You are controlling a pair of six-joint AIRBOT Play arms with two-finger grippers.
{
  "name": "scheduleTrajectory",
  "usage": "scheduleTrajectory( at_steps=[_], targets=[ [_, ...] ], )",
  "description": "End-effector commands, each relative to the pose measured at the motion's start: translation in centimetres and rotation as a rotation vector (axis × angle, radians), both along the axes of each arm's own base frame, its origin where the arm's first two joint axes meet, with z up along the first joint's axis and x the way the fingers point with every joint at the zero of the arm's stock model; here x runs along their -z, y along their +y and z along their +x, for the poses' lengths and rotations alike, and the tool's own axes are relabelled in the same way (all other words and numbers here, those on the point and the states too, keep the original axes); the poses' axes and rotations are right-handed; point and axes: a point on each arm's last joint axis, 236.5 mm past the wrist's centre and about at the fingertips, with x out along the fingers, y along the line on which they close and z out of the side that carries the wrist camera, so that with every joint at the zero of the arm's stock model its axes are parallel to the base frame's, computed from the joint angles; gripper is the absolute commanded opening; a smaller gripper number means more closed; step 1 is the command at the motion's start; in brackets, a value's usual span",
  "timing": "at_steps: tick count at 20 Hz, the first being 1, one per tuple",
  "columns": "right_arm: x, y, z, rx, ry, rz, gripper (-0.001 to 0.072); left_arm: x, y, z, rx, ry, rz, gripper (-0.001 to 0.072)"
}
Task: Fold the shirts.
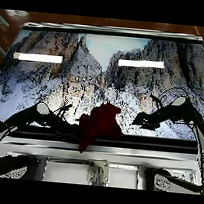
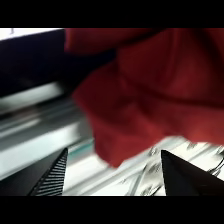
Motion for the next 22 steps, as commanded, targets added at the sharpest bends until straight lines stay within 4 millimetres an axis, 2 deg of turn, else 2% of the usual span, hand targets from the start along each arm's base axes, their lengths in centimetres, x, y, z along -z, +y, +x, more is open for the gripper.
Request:
scheduleTrajectory(
  at_steps=[1,2,6,8,10,14,15,16,18,19,21,22],
  targets=[
    [1.0,1.7,-0.9,-0.052,0.041,0.004,0.0688,1.8,-1.6,0.1,-0.047,-0.021,-0.004,0.0715],
    [1.1,2.0,-1.1,-0.057,0.047,0.001,0.0688,2.3,-2.0,0.4,-0.066,-0.018,-0.001,0.0703],
    [1.5,3.9,-1.9,-0.114,0.044,-0.015,0.0688,2.8,-2.8,2.4,-0.157,-0.047,-0.009,0.0132],
    [2.3,4.7,-2.6,-0.109,0.054,-0.029,0.0688,2.5,-2.9,2.3,-0.13,-0.063,-0.021,0.0042],
    [2.6,5.9,-3.3,-0.1,0.068,-0.01,0.0688,2.4,-2.7,1.9,-0.096,-0.072,-0.016,0.0041],
    [3.2,8.2,-3.1,-0.09,0.026,-0.01,0.0679,1.5,-2.5,1.6,-0.066,-0.091,-0.023,0.0041],
    [3.4,8.6,-2.9,-0.083,0.017,-0.019,0.0668,1.1,-2.6,1.8,-0.071,-0.104,-0.03,0.0041],
    [3.5,8.8,-2.8,-0.084,0.009,-0.024,0.0602,0.7,-2.6,2.1,-0.075,-0.124,-0.036,0.004],
    [3.5,9.4,-3.1,-0.098,0.004,-0.027,0.0595,0.0,-2.7,2.7,-0.094,-0.151,-0.043,0.004],
    [3.5,9.6,-3.3,-0.111,0.005,-0.028,0.0499,-0.2,-2.7,2.8,-0.096,-0.16,-0.047,0.004],
    [3.5,10.1,-3.8,-0.137,0.001,-0.027,0.046,-0.3,-2.7,2.9,-0.099,-0.166,-0.048,0.004],
    [3.6,10.1,-3.9,-0.145,-0.001,-0.03,0.0275,-0.3,-2.7,3.0,-0.101,-0.169,-0.048,0.004]
  ],
)
